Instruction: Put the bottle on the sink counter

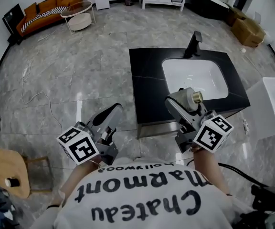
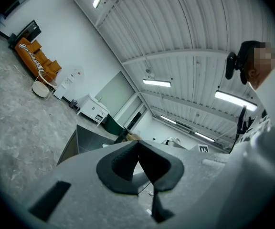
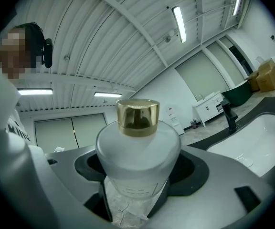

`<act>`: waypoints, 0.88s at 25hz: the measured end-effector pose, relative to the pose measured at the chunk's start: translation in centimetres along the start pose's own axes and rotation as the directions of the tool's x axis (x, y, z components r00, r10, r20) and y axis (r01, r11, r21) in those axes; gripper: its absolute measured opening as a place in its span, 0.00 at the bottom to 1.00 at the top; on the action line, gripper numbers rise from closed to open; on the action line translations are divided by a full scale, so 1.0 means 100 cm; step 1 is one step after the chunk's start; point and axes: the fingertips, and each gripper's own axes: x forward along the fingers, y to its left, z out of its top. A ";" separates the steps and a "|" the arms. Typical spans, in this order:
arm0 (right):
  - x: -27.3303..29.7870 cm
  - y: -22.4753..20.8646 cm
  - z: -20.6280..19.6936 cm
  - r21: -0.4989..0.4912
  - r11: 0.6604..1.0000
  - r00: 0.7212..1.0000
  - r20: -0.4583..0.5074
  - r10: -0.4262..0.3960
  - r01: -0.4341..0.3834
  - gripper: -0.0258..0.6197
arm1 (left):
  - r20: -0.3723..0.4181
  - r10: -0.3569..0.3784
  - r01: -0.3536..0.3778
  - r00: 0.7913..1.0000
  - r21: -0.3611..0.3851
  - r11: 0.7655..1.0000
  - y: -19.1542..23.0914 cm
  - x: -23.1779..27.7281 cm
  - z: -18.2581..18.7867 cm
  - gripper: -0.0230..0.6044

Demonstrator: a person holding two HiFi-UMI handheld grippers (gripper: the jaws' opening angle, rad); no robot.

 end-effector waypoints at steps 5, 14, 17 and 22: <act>0.015 -0.026 -0.007 0.045 0.999 0.999 -0.032 0.003 -0.001 0.57 | -0.004 0.033 -0.033 0.999 -0.019 0.999 0.016 0.015 0.001 0.06; 0.056 -0.061 -0.008 0.073 0.997 0.998 -0.061 -0.012 0.016 0.57 | -0.037 0.034 -0.035 0.999 -0.043 0.998 0.053 0.051 0.014 0.06; 0.070 -0.073 -0.007 0.076 0.996 0.998 -0.058 -0.039 0.043 0.57 | -0.054 0.007 -0.009 0.999 -0.045 0.999 0.070 0.067 0.022 0.06; 0.100 -0.093 -0.005 0.094 0.990 0.993 -0.056 -0.099 0.104 0.57 | -0.095 -0.030 0.024 0.995 -0.067 0.997 0.103 0.097 0.043 0.06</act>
